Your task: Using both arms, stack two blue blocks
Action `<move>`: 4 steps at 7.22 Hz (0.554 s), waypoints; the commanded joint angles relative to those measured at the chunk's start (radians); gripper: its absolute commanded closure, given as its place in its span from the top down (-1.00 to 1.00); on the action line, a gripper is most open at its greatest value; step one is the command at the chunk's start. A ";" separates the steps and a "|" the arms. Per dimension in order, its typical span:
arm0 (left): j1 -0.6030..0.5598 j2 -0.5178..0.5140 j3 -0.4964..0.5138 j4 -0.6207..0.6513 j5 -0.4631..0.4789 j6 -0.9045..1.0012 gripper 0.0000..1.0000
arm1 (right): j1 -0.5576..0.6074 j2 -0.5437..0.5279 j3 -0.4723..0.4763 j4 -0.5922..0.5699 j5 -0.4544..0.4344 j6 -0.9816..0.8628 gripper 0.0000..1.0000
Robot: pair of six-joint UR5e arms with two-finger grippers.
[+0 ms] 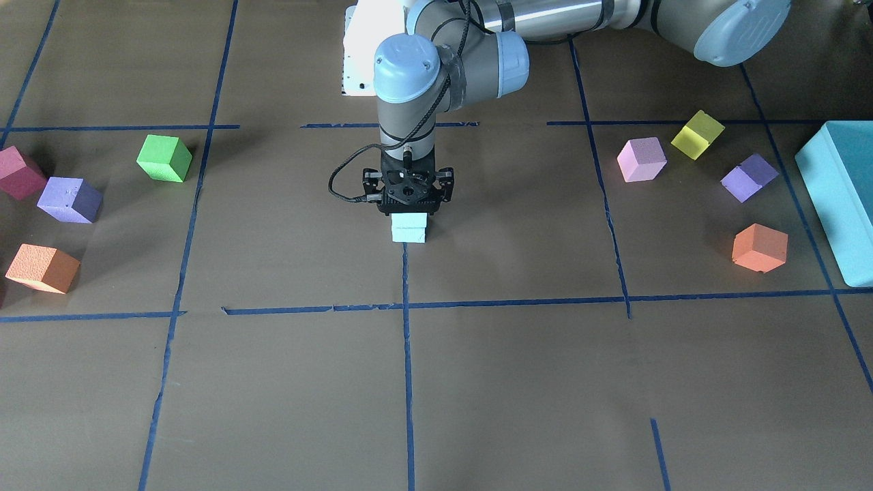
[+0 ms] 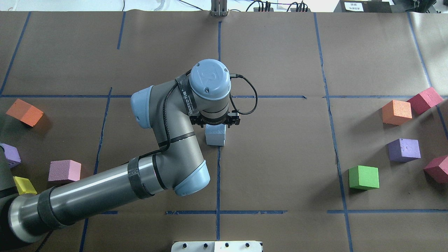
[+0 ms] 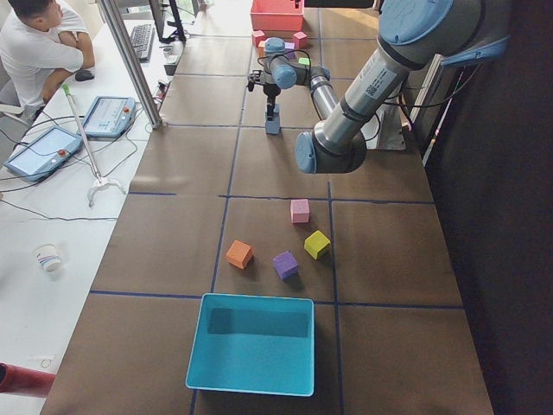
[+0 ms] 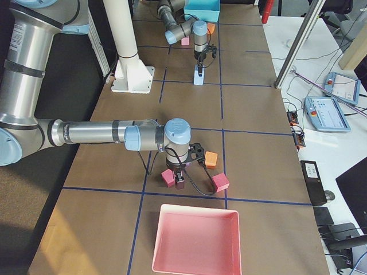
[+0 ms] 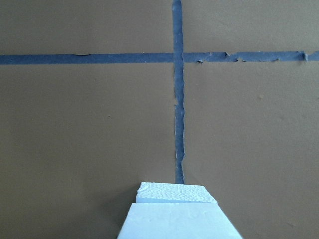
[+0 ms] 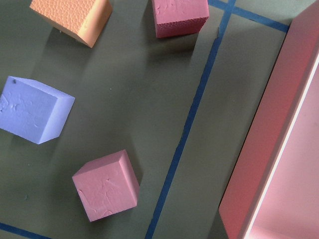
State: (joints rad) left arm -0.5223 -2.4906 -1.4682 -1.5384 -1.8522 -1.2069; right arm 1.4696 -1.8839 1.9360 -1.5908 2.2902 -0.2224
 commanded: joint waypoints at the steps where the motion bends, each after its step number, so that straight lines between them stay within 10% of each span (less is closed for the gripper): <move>1: -0.085 0.004 -0.055 0.017 -0.120 0.004 1.00 | 0.000 0.000 0.000 0.000 0.000 0.000 1.00; 4: -0.221 0.407 -0.434 0.064 -0.165 0.378 1.00 | 0.000 -0.001 -0.049 0.067 -0.002 0.000 1.00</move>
State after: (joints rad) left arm -0.6745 -2.2673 -1.7433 -1.4869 -2.0043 -1.0139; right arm 1.4700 -1.8846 1.9177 -1.5581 2.2889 -0.2238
